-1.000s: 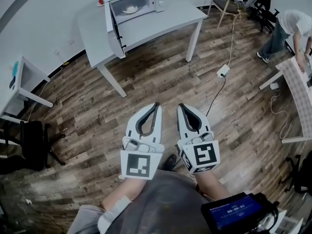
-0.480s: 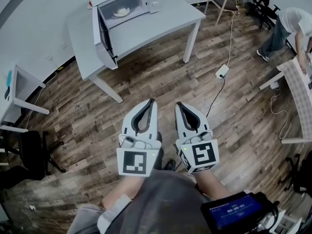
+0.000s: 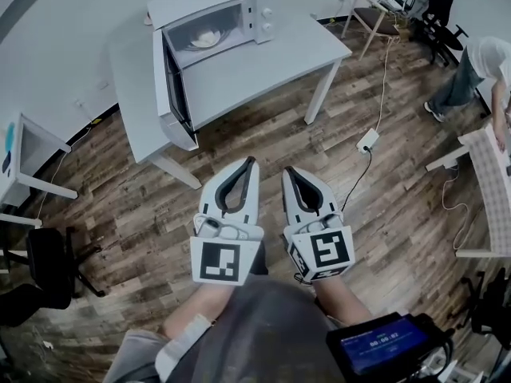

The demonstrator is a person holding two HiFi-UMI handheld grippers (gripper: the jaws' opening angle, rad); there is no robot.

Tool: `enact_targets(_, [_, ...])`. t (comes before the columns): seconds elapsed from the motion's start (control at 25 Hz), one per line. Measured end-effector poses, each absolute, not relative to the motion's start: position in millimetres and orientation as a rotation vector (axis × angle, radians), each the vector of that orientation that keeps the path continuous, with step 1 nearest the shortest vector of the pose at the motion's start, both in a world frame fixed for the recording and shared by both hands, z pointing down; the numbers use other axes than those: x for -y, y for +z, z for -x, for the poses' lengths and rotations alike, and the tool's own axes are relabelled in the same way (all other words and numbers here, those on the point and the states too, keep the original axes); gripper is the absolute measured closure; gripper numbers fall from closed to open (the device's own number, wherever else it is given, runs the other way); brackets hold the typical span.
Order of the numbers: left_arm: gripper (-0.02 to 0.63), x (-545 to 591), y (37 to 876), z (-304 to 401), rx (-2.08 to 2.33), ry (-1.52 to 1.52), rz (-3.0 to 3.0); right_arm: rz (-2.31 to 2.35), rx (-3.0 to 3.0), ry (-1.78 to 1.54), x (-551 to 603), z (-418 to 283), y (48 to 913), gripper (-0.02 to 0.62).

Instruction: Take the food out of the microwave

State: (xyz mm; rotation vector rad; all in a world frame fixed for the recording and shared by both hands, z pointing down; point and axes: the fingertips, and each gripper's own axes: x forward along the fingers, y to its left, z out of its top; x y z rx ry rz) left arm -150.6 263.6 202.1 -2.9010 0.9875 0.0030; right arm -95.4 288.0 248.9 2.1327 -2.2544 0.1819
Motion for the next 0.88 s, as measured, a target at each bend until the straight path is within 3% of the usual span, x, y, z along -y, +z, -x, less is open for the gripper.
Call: enact_targets(0.88, [0.598,-157.4,207.4,84.0,-1.227,-0.031,2.819,-1.927,2.412,0.166,-168.5,21.4,244.1,0.589])
